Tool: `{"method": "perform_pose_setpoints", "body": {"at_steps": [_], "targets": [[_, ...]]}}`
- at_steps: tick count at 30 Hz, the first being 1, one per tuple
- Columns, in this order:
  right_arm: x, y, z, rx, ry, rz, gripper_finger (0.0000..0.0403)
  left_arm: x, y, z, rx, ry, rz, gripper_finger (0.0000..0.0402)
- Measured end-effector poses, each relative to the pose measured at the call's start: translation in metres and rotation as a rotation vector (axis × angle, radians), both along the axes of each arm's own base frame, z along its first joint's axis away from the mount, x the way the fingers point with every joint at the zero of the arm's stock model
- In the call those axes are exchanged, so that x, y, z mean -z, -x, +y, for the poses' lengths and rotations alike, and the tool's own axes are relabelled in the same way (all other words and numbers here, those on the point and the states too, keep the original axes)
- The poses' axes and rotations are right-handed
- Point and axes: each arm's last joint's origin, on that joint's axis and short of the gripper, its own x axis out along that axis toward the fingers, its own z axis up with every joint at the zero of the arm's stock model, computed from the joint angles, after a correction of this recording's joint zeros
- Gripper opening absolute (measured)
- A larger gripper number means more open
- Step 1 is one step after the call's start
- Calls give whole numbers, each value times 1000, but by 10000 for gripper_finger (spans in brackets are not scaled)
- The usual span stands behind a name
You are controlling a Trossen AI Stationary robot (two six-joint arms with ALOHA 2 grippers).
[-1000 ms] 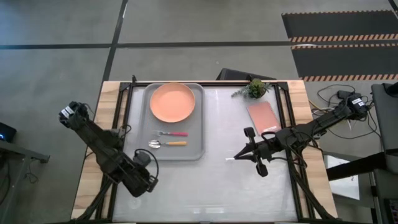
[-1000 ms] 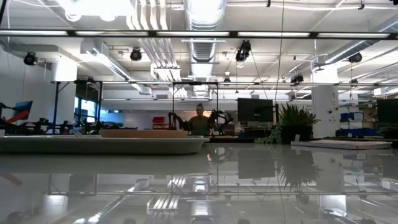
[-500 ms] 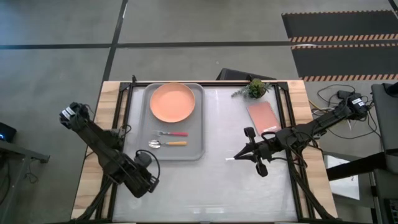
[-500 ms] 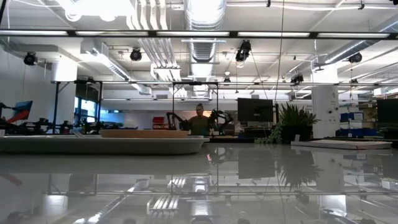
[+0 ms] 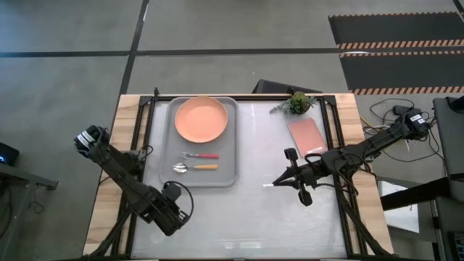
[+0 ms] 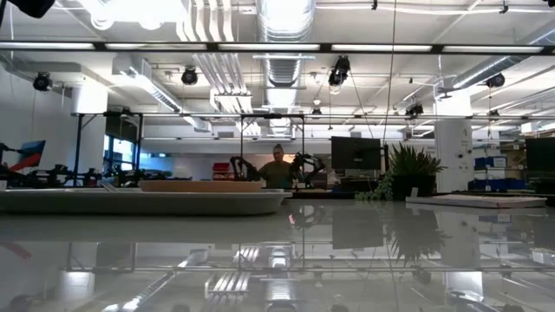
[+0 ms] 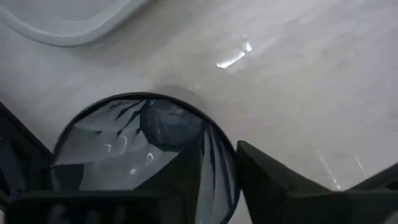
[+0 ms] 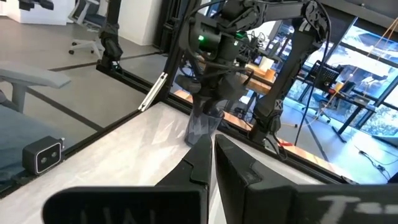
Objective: Pick and place plate/cup/fork/spoon on tray
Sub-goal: Put the blue glass on the gray serving tray to the top left of the orange plate
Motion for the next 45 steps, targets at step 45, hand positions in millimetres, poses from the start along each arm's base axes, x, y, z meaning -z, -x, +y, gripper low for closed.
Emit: {"method": "perform_pose_setpoints", "body": {"at_steps": [45], "targets": [[1,0,0,8,2,8,9,-14,-44,183,397,-421,370,0]]}}
